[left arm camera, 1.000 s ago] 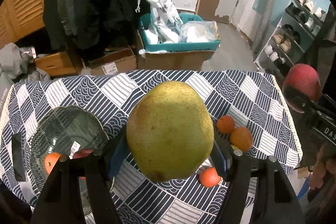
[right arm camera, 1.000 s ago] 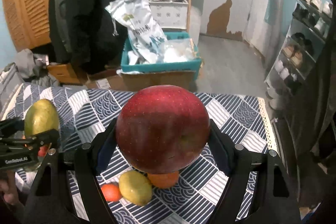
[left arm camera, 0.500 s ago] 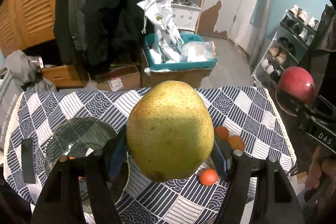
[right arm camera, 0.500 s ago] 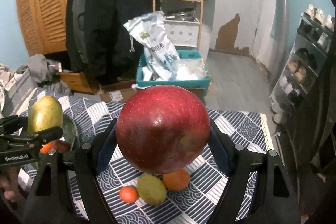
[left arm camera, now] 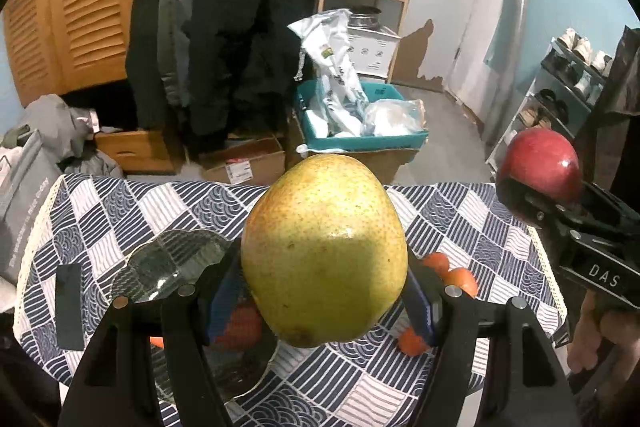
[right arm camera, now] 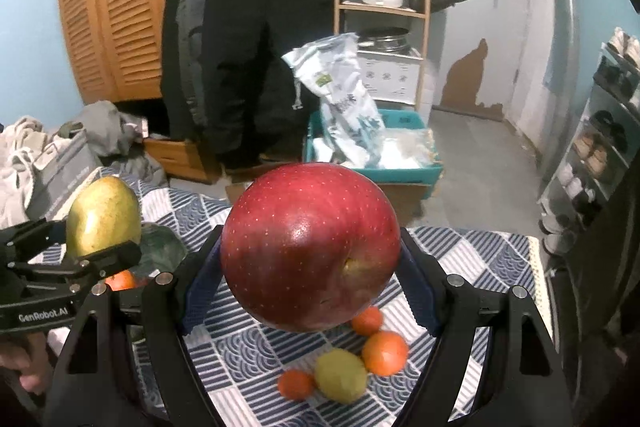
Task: Organize fruits
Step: 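Lift the pear with the left tool while the right tool lifts the apple toward the bowl, then carry the pear with the left tool while the right tool carries the red apple over the glass bowl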
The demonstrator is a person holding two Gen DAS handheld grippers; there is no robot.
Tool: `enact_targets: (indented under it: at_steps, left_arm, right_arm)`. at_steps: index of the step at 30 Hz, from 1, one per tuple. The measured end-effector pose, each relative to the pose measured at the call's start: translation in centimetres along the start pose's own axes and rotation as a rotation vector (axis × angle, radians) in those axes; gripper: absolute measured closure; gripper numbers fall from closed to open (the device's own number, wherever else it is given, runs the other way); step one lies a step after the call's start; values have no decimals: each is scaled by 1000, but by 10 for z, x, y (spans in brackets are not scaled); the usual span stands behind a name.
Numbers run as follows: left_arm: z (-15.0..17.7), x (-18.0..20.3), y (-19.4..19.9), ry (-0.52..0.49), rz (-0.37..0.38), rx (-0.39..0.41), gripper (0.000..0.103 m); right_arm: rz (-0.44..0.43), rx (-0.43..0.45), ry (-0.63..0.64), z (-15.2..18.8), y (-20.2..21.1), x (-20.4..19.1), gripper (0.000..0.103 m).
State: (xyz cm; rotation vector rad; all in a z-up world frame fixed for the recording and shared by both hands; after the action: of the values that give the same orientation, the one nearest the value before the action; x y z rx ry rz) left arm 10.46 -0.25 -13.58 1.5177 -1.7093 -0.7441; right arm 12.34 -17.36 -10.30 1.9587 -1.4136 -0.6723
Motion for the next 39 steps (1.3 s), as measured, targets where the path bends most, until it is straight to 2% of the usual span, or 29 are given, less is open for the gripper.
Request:
enact_targets:
  at_steps: [7, 21, 29, 39]
  left_arm:
    - [3, -33, -2, 59, -15, -16, 30]
    - [10, -108, -12, 164, -76, -45, 30]
    - [23, -148, -26, 210, -127, -86, 30]
    - [44, -187, -51, 238, -171, -154, 30]
  right_arm:
    - [-71, -24, 15, -7, -19, -33, 23]
    - [-130, -79, 75, -16, -53, -93, 23]
    - [-168, -127, 112, -11, -86, -128, 23]
    - [-209, -233, 142, 10, -131, -167, 23]
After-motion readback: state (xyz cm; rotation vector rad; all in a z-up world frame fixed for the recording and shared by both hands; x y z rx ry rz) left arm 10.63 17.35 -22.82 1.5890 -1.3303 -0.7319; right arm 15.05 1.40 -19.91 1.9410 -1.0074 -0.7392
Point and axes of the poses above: each gripper's, at about its wrist camera, not at the fingertips, and y roughly against the way its jaws point, x to its right, z to its underside, the point moved 8 cm from there along -y, roughly the way its jaws point, and after that the axes turned 7 degrees about -x, right-handed, at the moved point
